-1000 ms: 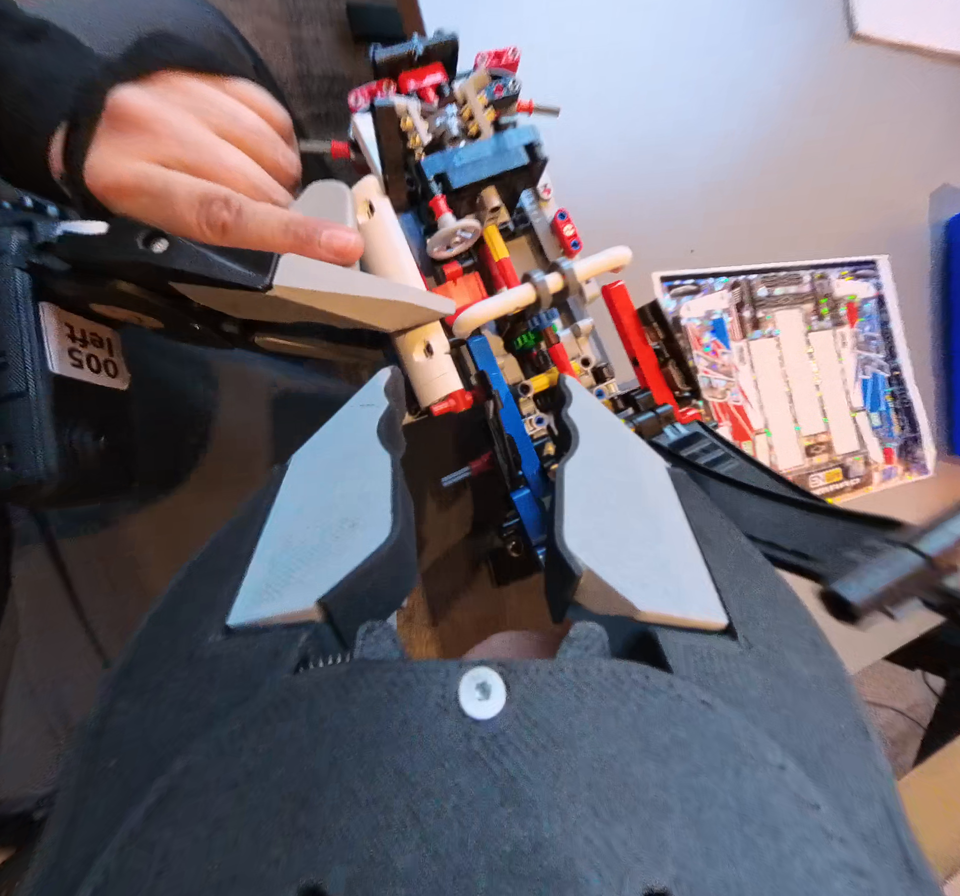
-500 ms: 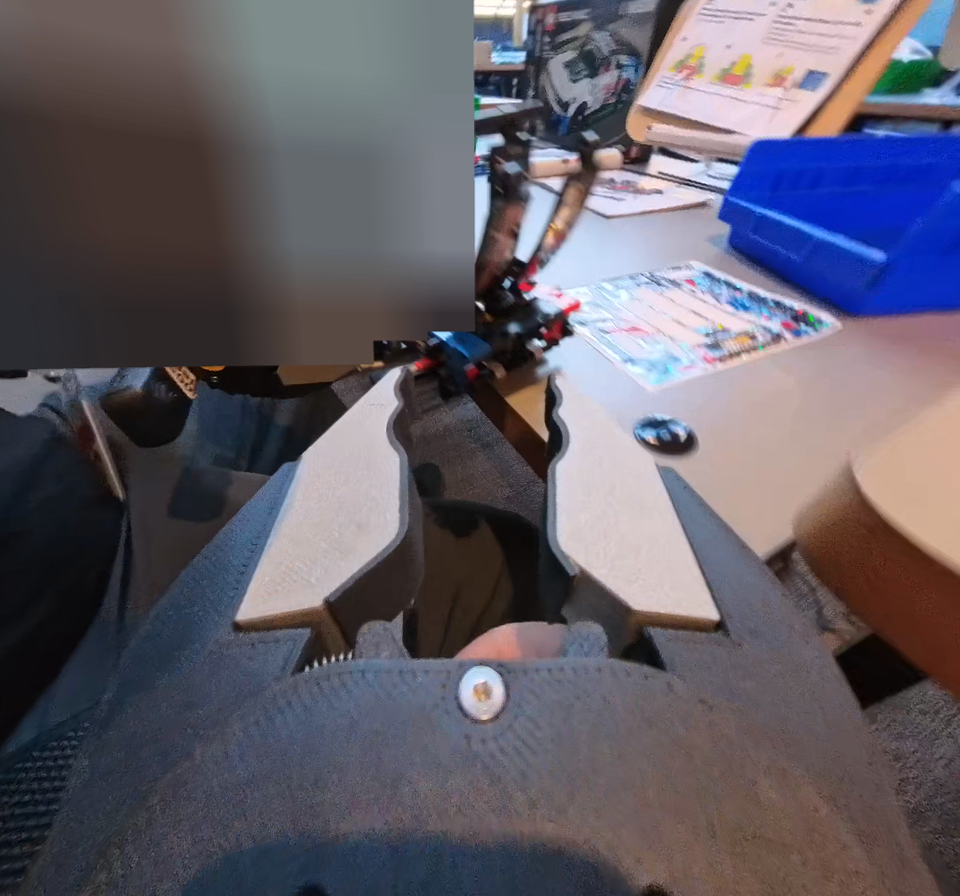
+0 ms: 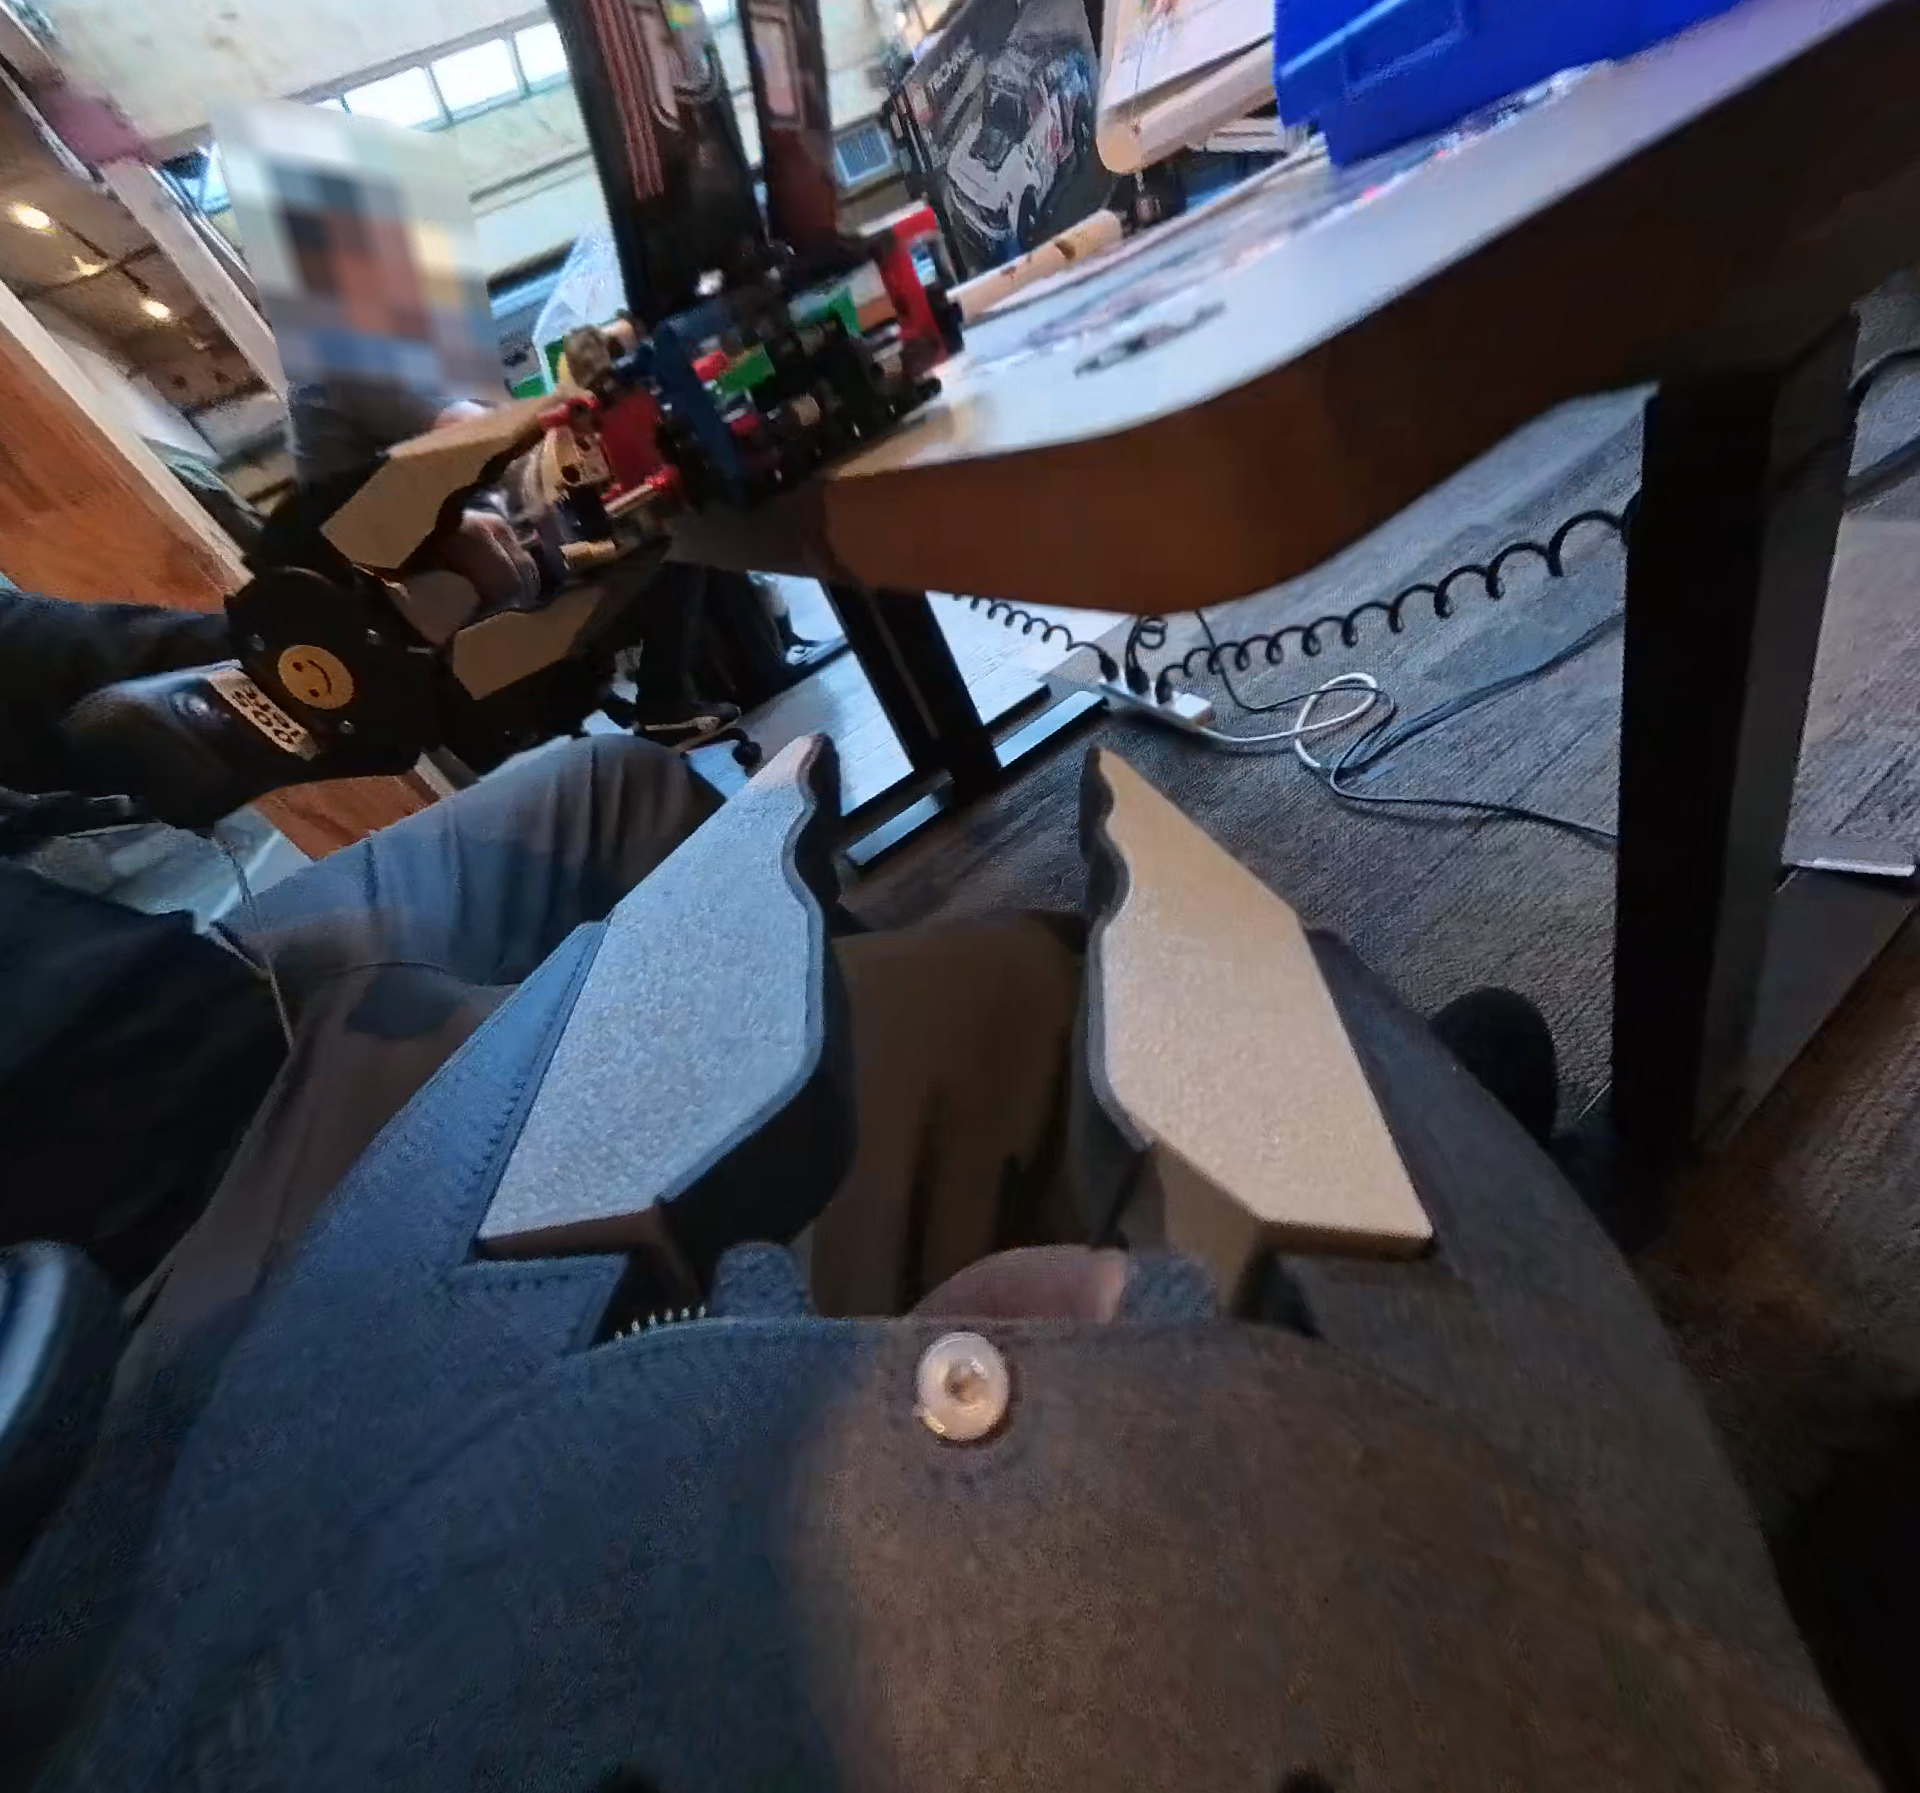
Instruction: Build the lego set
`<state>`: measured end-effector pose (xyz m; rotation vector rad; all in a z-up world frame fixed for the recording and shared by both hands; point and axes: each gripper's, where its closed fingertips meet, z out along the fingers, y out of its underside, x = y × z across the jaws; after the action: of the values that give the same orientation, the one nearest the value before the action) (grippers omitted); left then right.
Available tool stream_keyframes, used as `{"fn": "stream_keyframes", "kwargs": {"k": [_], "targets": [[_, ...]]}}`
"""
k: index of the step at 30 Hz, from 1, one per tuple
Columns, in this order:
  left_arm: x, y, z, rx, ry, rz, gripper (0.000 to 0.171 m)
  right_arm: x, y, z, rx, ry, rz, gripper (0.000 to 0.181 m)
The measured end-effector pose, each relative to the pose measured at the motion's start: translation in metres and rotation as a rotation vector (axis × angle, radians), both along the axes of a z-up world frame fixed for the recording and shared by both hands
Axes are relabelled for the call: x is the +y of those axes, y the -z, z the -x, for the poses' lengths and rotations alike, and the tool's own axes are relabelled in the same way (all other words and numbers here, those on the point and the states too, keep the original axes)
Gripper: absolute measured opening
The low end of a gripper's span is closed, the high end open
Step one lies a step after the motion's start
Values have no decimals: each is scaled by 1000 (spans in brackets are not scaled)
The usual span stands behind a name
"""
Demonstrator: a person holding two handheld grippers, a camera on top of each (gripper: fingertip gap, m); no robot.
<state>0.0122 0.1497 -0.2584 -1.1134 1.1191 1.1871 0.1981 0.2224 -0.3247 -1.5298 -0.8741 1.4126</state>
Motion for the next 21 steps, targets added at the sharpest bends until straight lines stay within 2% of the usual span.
{"fn": "stream_keyframes", "kwargs": {"k": [5, 13, 21], "targets": [[5, 2, 0, -6, -7, 9, 48, 1, 22, 2, 5, -13, 70, 45], [3, 2, 0, -10, -18, -2, 48, -5, 36, 9, -30, -29, 63, 45], [-1, 3, 0, -8, -23, 0, 48, -9, 38, 14, -56, -45, 47, 45]]}}
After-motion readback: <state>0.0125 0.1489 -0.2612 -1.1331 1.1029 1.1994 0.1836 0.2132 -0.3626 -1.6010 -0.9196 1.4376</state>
